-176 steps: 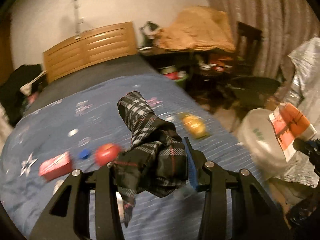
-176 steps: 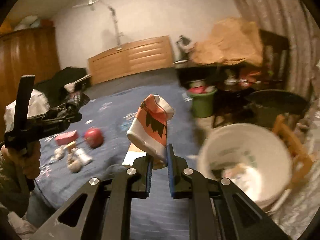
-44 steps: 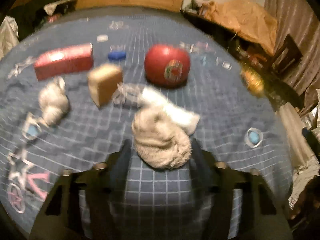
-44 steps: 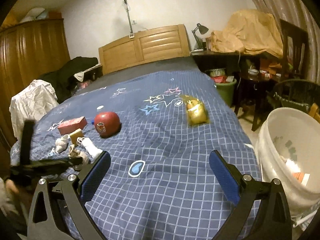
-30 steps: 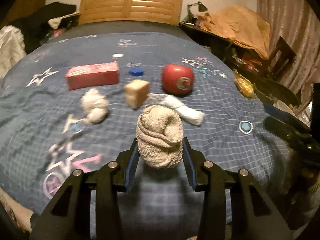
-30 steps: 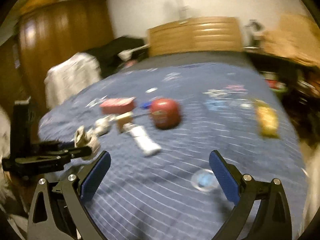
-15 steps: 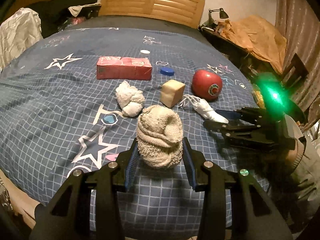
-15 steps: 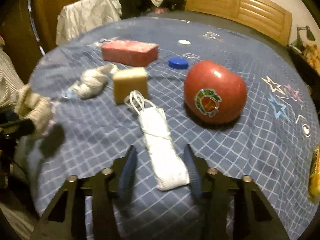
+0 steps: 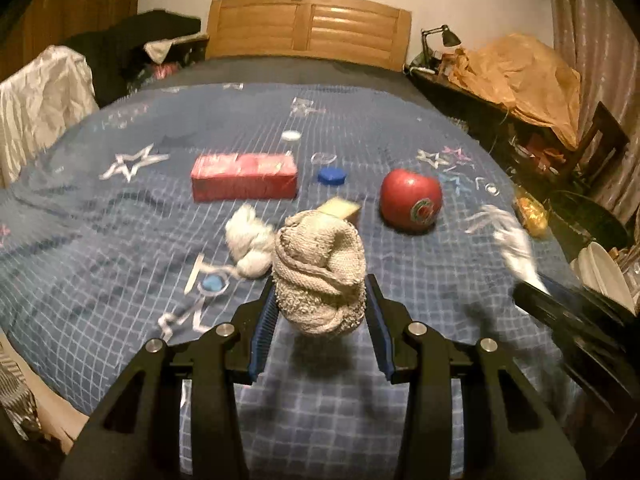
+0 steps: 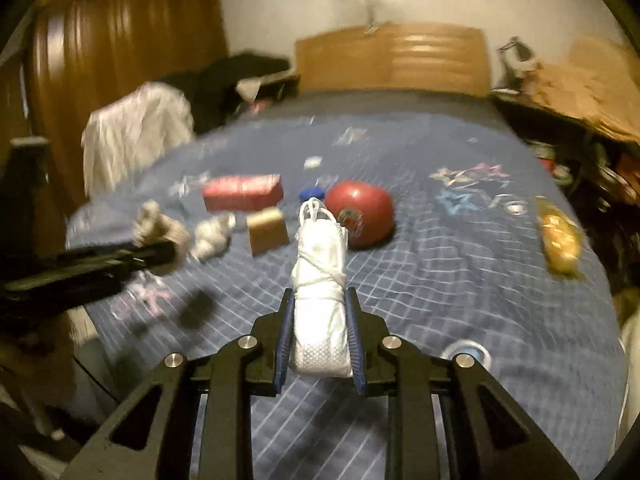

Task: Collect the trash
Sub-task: 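Grasp the white sock with the right tool while the left tool holds the towel, then carry the towel and sock over the white bucket with both tools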

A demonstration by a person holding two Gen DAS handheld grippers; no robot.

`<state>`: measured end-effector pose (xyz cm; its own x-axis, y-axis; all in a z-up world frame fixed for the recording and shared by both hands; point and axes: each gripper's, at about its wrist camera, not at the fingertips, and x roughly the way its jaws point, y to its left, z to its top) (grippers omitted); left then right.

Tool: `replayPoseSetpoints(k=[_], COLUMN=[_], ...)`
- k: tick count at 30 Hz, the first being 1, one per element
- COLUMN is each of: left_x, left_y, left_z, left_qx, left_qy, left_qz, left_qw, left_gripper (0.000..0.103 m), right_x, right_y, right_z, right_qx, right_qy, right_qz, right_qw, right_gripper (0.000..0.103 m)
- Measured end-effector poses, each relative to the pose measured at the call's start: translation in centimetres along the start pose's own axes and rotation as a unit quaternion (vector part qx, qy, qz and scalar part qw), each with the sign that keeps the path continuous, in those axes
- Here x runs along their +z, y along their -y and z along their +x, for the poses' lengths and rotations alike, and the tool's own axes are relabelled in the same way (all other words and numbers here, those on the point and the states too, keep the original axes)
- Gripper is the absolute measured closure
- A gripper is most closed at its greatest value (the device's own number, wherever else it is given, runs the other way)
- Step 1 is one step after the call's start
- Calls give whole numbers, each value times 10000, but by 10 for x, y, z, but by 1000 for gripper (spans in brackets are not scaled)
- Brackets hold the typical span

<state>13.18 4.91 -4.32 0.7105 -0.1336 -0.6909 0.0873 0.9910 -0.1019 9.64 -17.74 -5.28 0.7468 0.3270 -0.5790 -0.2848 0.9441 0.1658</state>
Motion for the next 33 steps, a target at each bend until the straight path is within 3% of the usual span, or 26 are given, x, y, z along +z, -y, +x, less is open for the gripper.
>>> replayPoseSetpoints(k=[6, 9, 19, 33], left_x=[4, 3, 2, -1], left_y=[32, 38, 43, 55], left_z=[-23, -35, -62, -72], left_qx=[357, 458, 649, 612], left_qy=[558, 753, 1154, 1274], left_qz=[237, 247, 268, 403], left_qw=[9975, 9958, 9908, 9891], left_gripper=[63, 63, 63, 63], right_x=[-7, -16, -21, -24], right_y=[-9, -18, -36, -38], right_z=[-60, -78, -101, -110], right_qx=[-439, -529, -602, -607], right_qy=[885, 1064, 1238, 1254], right_qz=[143, 73, -101, -117], right_qw=[9950, 9929, 9904, 9902], right_gripper=[77, 77, 77, 77])
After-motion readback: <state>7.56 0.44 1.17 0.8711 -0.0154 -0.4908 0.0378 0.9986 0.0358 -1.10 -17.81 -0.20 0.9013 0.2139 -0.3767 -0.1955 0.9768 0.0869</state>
